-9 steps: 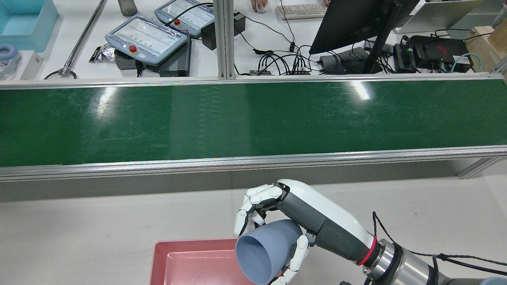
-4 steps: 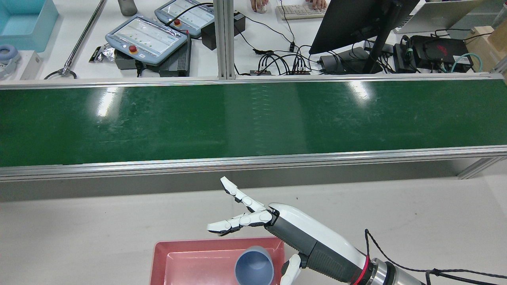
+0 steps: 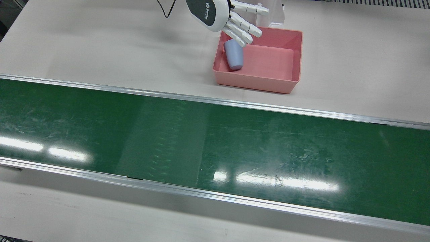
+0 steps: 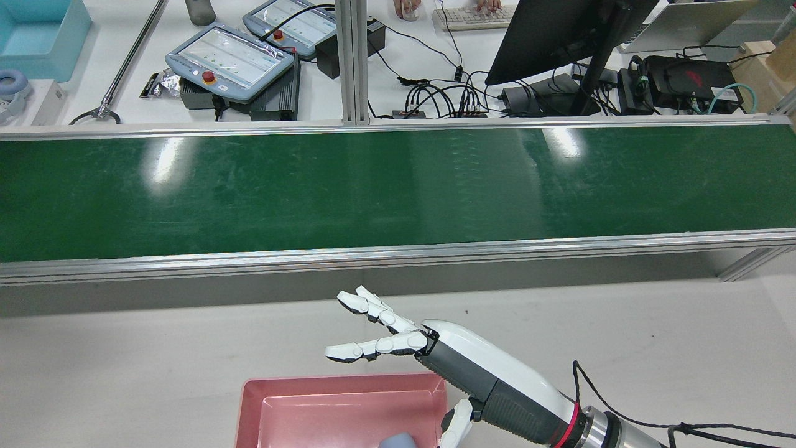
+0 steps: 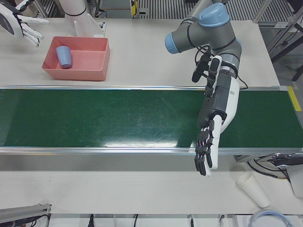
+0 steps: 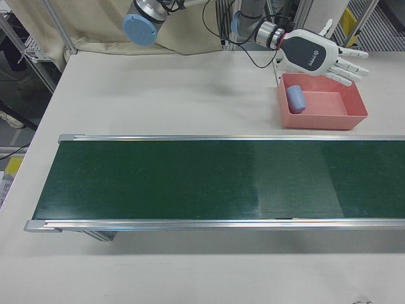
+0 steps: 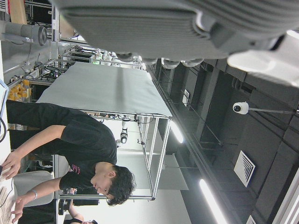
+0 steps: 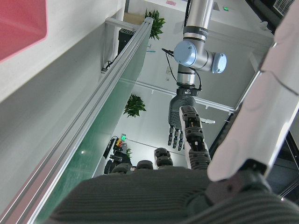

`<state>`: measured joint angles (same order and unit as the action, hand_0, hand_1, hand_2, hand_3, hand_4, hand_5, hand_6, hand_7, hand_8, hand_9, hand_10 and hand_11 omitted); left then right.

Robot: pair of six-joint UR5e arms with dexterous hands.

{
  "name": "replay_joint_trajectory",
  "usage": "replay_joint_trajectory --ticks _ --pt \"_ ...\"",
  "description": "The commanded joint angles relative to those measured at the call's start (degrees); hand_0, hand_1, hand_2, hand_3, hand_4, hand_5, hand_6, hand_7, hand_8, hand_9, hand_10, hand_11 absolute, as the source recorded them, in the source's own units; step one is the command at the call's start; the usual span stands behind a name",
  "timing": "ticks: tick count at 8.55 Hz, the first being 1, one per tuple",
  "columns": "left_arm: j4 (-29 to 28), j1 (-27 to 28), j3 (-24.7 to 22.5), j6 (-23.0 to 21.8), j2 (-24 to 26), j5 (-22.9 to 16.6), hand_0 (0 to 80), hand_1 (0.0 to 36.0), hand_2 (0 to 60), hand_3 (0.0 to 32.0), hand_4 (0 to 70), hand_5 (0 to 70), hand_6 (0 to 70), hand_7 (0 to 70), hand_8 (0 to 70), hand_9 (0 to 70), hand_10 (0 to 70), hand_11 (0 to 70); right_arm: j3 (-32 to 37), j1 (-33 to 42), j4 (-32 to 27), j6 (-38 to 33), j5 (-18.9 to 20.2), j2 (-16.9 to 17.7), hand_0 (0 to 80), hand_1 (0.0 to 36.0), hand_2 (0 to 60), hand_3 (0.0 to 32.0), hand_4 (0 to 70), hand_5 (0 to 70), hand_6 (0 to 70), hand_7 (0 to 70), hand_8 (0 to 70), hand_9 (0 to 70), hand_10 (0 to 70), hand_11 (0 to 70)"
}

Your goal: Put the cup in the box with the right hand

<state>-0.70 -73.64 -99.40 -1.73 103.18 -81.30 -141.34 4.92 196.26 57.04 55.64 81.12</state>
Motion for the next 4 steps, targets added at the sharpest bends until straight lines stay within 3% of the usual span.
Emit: replay_joint_trajectory --ticks 1,3,4 --pt "0.0 0.0 0.0 0.0 0.0 0.0 0.0 0.0 0.0 0.0 0.0 0.0 0.0 0.0 0.0 0.0 0.0 0.0 -0.9 2.4 0.0 -0.4 -0.1 -0.2 50.3 5.7 0.2 0.0 12.6 2.6 2.8 10.7 0.0 0.7 0.0 0.0" --pt "0.0 0.0 0.0 0.0 0.0 0.0 0.0 0.0 0.0 0.0 0.0 0.0 0.0 0.0 0.0 0.0 0.0 0.0 -0.7 12.3 0.0 -1.7 -0.2 -0.2 50.3 7.4 1.1 0.0 11.9 3.2 4.0 16.1 0.0 1.8 0.0 0.4" --pt "0.0 0.0 0.0 0.0 0.0 0.0 0.0 0.0 0.0 0.0 0.0 0.0 0.0 0.0 0.0 0.0 0.0 0.0 -0.3 19.2 0.4 -4.2 0.0 0.3 51.5 8.5 0.0 0.0 14.1 4.7 8.5 34.9 2.8 10.2 2.9 5.9"
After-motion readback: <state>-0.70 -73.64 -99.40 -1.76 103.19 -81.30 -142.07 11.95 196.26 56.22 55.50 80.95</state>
